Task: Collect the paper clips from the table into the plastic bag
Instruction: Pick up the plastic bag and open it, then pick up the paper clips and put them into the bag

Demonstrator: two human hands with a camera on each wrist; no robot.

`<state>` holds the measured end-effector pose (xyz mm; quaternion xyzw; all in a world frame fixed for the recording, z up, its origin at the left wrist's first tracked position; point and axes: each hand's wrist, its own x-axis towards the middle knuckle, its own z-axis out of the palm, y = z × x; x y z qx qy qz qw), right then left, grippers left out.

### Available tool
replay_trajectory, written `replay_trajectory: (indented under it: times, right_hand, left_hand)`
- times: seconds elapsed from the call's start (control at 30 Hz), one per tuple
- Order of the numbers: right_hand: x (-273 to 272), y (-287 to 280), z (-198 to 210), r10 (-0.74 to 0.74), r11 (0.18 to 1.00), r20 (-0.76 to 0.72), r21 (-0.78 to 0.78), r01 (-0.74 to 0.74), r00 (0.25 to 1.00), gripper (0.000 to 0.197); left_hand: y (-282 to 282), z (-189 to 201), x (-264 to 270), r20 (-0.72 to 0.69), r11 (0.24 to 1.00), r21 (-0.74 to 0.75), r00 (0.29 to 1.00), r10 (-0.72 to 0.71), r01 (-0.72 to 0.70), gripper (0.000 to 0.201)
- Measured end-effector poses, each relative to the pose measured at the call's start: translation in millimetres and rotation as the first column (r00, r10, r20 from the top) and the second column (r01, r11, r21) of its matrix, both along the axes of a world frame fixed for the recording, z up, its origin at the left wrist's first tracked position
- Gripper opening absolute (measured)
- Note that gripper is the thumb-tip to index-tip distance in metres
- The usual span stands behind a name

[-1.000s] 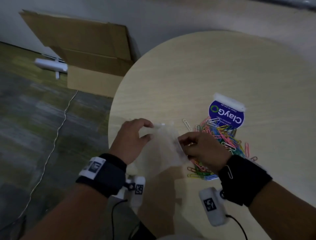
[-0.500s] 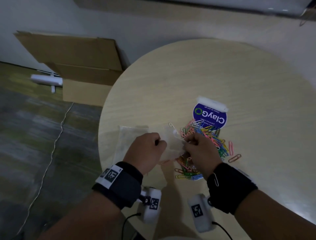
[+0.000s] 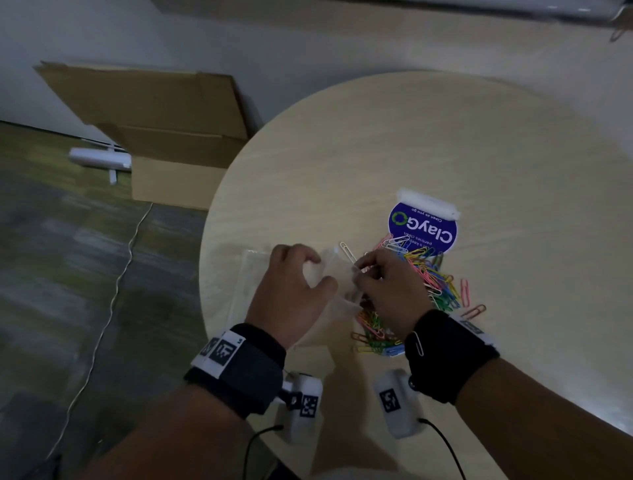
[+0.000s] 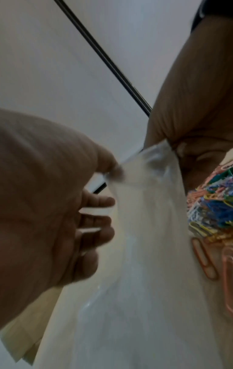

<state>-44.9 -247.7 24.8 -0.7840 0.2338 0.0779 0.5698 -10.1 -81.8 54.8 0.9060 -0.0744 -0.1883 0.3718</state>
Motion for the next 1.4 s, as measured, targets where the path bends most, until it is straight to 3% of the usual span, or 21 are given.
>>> replay_trajectory:
  times: [0.1, 0.13, 0.2, 0.3, 0.47, 0.53, 0.6, 0.67, 0.77, 0.97, 1.07, 1.17, 1.4]
  right_hand:
    - [0, 2, 0, 0.016, 0.999, 0.036, -0.032, -0.015, 0.999, 0.008]
    - [-1, 2, -1, 0.016, 0.999, 0.045, -0.039, -0.014, 0.999, 0.007]
    - [-2, 2, -2, 0.004, 0.999, 0.061, -0.033, -0.002, 0.998, 0.006]
    - [-2, 3, -2, 0.003, 0.999, 0.061, -0.032, -0.001, 0.998, 0.007]
    - [-5, 4, 1, 0.048, 0.997, 0.064, -0.061, -0.044, 0.997, 0.011]
    - [-11, -13, 1, 0.044, 0.981, 0.059, -0.190, -0.032, 0.997, 0.017]
    - [-19, -47, -8, -0.039, 0.892, 0.053, -0.448, 0.059, 0.998, 0.020]
    - [-27, -82, -23, -0.123, 0.774, -0.093, -0.632, 0.037, 0.988, 0.042]
    - [-33, -103, -39, -0.064, 0.706, -0.367, -0.674, -0.218, 0.928, 0.076]
    - [-28, -96, -39, 0.060, 0.763, -0.311, -0.598, -0.245, 0.948, 0.038]
    - [-32, -97, -38, 0.048, 0.794, -0.298, -0.568, -0.218, 0.953, 0.042]
    - [-36, -93, -38, 0.082, 0.780, -0.307, -0.572, -0.253, 0.948, 0.048]
    - [-42, -101, -24, 0.150, 0.699, -0.273, -0.651, -0.297, 0.950, 0.023]
  left_hand:
    - [5, -9, 0, -0.076, 0.993, -0.002, 0.990, -0.122, 0.122, 0.120]
    - [7, -10, 0, -0.093, 0.978, 0.064, 0.977, -0.190, 0.196, 0.138]
    - [12, -19, 3, -0.096, 0.928, 0.209, 0.951, -0.294, 0.308, 0.152]
    - [16, -34, 6, -0.089, 0.915, 0.260, 0.951, -0.296, 0.309, 0.146]
    - [16, -47, 7, 0.012, 0.942, 0.194, 0.959, -0.282, 0.274, 0.106]
    - [17, -46, 7, 0.027, 0.944, 0.182, 0.958, -0.284, 0.275, 0.102]
    - [19, -46, 7, 0.033, 0.946, 0.179, 0.959, -0.280, 0.270, 0.104]
    - [19, -45, 7, 0.030, 0.941, 0.192, 0.957, -0.289, 0.278, 0.105]
    - [18, -46, 5, 0.029, 0.937, 0.202, 0.954, -0.298, 0.286, 0.104]
    - [13, -50, 0, 0.004, 0.929, 0.218, 0.952, -0.307, 0.299, 0.100]
    - [12, -51, -1, -0.002, 0.931, 0.220, 0.955, -0.297, 0.290, 0.100]
    - [11, -52, -2, -0.003, 0.932, 0.224, 0.957, -0.290, 0.284, 0.101]
    - [8, -51, -4, 0.041, 0.928, 0.254, 0.956, -0.291, 0.271, 0.100]
